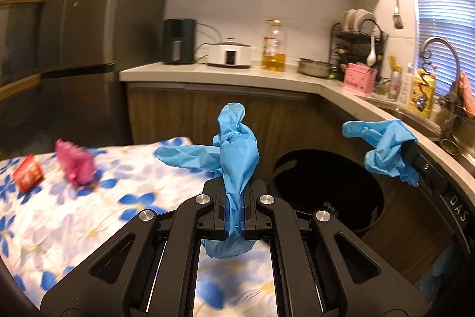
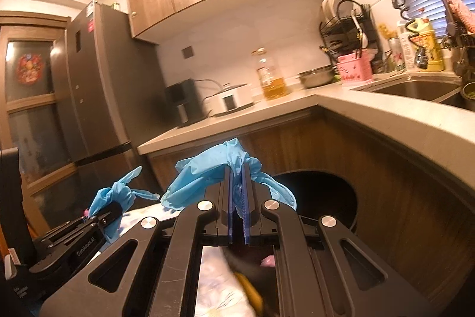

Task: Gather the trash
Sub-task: 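Carry both blue gloves with both tools over the black bin, then open both tools to drop the blue gloves into the black bin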

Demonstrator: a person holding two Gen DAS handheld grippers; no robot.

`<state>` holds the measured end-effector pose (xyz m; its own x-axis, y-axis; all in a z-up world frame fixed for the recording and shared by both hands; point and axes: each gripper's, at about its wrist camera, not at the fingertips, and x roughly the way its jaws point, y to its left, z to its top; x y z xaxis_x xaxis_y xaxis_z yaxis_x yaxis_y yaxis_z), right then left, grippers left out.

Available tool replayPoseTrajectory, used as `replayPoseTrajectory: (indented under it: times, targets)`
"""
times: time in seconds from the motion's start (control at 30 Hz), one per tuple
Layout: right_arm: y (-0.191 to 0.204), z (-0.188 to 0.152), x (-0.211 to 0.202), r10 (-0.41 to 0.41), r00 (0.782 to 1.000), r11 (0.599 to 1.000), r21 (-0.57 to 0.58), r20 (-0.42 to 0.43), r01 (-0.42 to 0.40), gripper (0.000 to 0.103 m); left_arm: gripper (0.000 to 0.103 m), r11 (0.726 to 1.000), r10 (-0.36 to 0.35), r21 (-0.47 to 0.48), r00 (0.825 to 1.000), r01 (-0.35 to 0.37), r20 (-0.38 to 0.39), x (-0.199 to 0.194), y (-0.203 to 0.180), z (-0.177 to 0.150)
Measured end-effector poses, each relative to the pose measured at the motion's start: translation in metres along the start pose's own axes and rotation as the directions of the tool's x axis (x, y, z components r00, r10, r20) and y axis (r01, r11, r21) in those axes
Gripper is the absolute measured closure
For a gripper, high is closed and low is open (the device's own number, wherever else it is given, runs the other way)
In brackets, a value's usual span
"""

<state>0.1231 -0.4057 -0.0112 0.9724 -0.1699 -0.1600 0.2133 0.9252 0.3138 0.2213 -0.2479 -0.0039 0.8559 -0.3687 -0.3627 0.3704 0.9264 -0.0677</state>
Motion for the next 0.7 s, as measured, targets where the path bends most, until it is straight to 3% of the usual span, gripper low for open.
replayPoseTrajectory:
  times: [0.37,0.7]
  targets:
    - [-0.030,0.012,0.024,-0.058,0.998,0.998,-0.018,-0.018,0.058,0.097,0.100,0.990,-0.133,0.037,0.991,0.134,-0.025,0.050,-0.059,0.009]
    - [-0.047,0.019,0.040,-0.065,0.998,0.998,-0.018,-0.024,0.065,0.096,0.100,0.984,-0.170,0.053,0.985,0.172,-0.026,0.072,-0.079,0.010]
